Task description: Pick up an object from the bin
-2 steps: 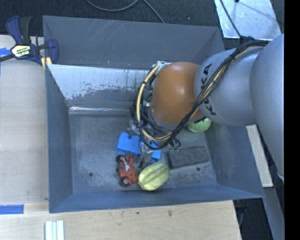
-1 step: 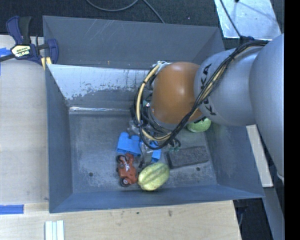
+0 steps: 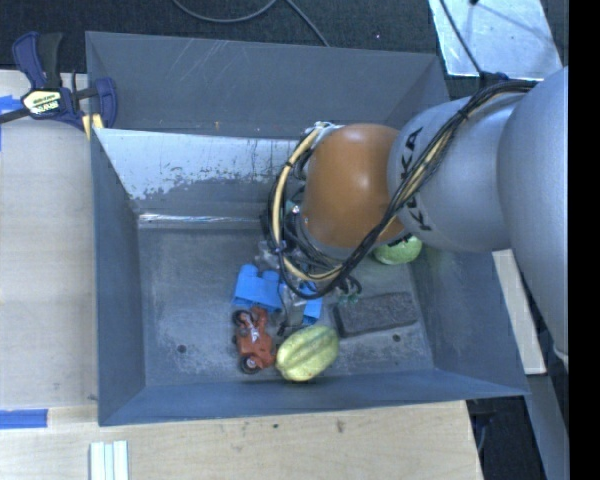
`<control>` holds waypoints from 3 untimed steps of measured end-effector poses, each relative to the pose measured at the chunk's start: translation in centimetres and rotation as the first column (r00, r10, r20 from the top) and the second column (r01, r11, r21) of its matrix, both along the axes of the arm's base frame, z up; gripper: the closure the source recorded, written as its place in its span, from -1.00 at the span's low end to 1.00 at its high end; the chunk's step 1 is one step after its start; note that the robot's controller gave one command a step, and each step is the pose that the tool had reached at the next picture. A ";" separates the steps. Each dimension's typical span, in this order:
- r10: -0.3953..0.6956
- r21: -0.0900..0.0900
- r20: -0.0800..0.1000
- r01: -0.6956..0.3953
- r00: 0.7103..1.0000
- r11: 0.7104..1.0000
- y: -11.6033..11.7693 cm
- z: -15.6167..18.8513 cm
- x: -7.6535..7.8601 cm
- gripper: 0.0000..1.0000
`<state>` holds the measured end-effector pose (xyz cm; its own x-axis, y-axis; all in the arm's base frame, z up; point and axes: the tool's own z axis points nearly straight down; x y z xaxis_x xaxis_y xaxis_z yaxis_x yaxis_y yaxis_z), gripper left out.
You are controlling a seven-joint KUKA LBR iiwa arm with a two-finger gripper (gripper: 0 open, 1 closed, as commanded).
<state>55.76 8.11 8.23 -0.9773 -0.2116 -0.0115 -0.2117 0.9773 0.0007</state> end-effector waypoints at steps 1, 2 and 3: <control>-0.001 0.000 0.000 0.001 1.000 1.000 0.0 0.0 0.0 1.00; -0.001 0.000 0.000 0.001 1.000 1.000 0.0 0.0 0.0 1.00; -0.001 0.000 0.000 0.001 1.000 1.000 0.0 0.0 0.0 1.00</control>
Offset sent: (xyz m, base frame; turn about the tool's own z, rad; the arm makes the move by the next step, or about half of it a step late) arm 0.0000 0.0000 0.0000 0.0000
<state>55.76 8.11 8.24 -0.9774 -0.2109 -0.0112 -0.2109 0.9775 0.0009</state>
